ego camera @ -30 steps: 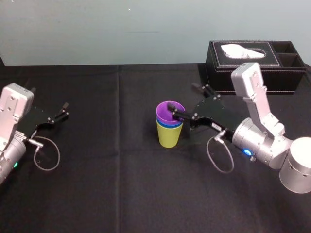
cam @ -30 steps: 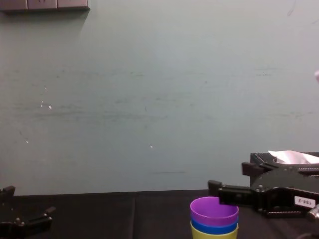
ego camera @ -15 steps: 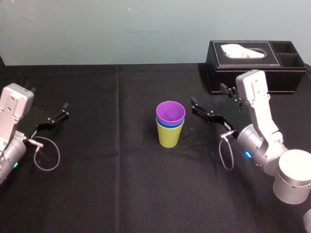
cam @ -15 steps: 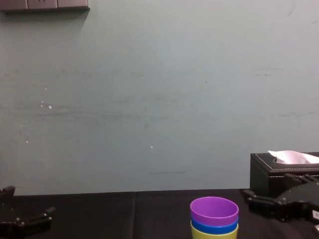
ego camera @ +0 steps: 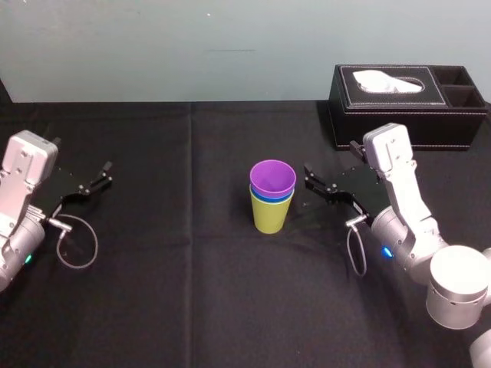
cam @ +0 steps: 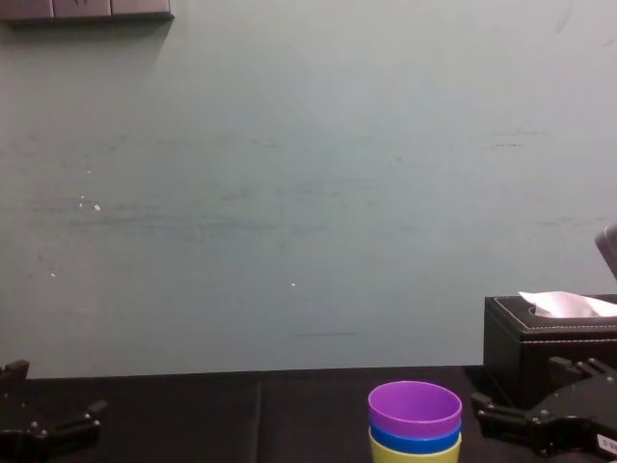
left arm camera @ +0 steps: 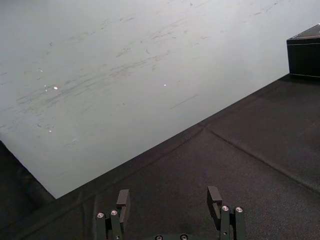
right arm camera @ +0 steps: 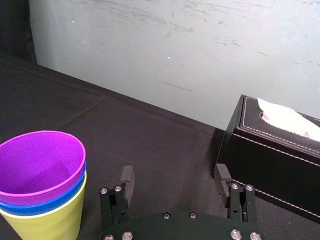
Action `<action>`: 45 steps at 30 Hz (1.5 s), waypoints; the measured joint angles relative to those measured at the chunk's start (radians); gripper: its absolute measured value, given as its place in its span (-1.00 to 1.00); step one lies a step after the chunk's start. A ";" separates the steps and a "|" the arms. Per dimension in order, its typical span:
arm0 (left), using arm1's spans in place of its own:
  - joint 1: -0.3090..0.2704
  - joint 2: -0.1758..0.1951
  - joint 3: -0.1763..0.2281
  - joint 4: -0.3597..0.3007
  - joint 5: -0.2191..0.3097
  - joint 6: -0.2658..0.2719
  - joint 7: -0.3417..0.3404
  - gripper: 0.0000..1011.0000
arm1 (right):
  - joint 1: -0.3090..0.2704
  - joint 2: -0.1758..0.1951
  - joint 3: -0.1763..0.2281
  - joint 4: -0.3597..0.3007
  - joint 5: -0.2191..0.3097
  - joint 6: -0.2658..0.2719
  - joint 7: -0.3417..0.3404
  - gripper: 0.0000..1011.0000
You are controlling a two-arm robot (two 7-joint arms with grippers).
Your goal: Stack the three plastic cups sequentially using one hand.
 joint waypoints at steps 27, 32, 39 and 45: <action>0.000 0.000 0.000 0.000 0.000 0.000 0.000 1.00 | -0.002 0.002 0.001 -0.009 0.002 0.004 -0.005 0.98; 0.000 0.000 0.000 0.000 0.000 0.000 0.000 1.00 | -0.002 0.002 0.001 -0.009 0.003 0.004 -0.006 0.98; 0.000 0.000 0.000 0.000 0.000 0.000 0.000 1.00 | -0.002 0.002 0.001 -0.010 0.003 0.005 -0.006 0.98; 0.000 0.000 0.000 0.000 0.000 0.000 0.000 1.00 | -0.002 0.002 0.001 -0.010 0.003 0.005 -0.007 0.98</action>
